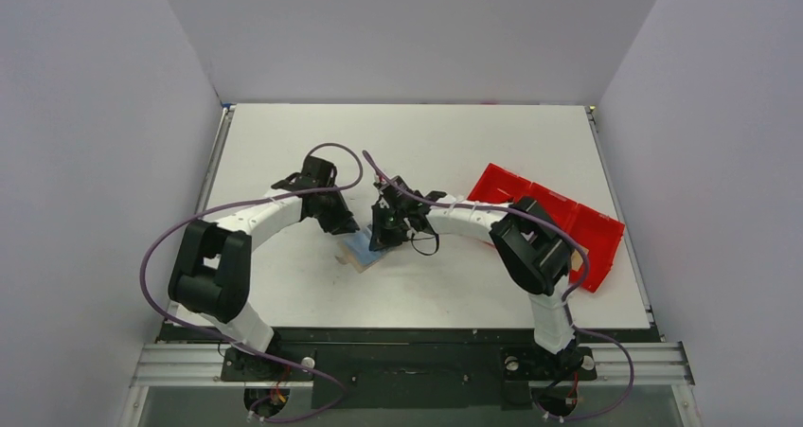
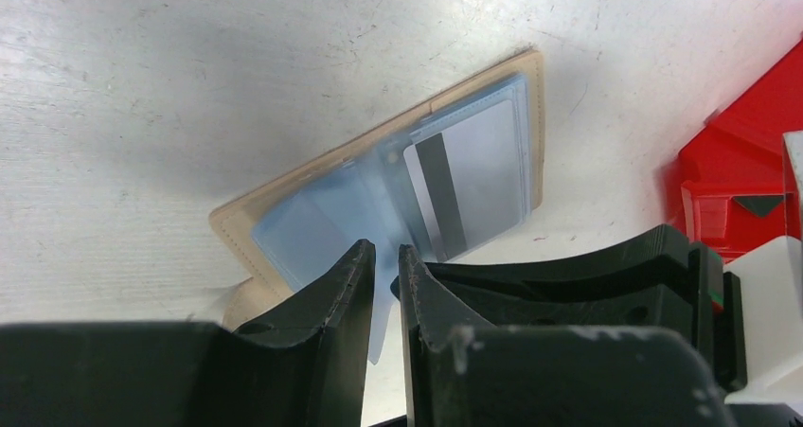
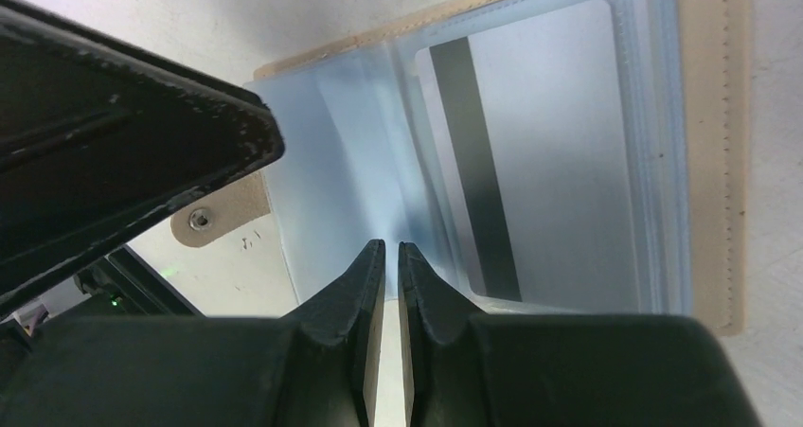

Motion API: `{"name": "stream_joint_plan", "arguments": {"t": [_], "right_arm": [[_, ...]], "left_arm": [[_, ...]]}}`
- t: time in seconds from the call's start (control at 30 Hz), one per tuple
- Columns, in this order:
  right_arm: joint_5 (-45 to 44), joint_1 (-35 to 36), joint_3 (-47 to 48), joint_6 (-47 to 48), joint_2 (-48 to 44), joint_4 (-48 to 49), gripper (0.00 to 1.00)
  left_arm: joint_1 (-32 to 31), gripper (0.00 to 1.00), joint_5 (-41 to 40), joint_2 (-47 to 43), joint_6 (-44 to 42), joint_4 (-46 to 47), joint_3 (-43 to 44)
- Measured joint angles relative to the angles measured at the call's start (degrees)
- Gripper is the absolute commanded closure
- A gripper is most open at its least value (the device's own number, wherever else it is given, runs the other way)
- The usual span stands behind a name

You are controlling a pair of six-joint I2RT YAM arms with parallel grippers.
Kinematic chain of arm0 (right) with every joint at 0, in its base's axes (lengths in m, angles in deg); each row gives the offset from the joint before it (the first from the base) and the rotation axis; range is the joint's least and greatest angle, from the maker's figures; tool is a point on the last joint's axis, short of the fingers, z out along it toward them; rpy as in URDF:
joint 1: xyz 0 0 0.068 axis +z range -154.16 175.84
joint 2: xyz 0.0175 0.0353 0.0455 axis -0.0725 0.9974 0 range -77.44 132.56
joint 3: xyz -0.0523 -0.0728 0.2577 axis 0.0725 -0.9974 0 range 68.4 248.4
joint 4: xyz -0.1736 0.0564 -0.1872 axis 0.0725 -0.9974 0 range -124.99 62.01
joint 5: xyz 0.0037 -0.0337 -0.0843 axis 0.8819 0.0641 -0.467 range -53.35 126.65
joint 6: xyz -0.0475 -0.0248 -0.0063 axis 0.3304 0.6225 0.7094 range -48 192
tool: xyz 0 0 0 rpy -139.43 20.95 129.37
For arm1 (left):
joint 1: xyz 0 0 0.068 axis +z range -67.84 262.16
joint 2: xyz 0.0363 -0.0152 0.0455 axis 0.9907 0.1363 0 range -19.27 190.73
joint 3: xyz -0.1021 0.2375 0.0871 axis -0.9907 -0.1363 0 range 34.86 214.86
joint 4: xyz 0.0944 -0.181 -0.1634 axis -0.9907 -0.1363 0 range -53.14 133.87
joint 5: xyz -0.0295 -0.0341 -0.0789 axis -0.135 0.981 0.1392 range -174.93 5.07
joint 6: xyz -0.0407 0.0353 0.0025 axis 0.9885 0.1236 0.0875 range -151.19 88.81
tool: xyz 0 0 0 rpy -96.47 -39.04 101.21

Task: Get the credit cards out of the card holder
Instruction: Remove the credit card from the card holder.

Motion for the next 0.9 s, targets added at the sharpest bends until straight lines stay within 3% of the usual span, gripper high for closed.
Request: {"name": "stream_joint_plan", "arguments": {"t": [0.3, 0.43, 0.53, 0.67, 0.9], "right_arm": [[-0.7, 1.1, 0.0, 0.1, 0.1, -0.2, 0.91], [-2.1, 0.7, -0.1, 0.1, -0.4, -0.5, 0.83], [-4.3, -0.5, -1.3, 0.2, -3.1, -1.3, 0.72], [-8.0, -3.0, -2.3, 1.7, -7.8, -3.2, 0.65], [-14.5, -5.2, -1.7, 5.5, -9.0, -6.2, 0.64]], "left_arm": [[0.0, 0.86, 4.1, 2.4, 2.2, 2.4, -1.2], [-0.3, 0.85, 6.5, 3.8, 3.5, 4.7, -2.6], [-0.6, 0.81, 7.6, 5.0, 4.1, 6.1, -3.2], [-1.0, 0.74, 8.5, 5.9, 4.9, 7.8, -3.7], [-1.1, 0.72, 9.1, 6.7, 5.1, 10.4, -3.9]]}}
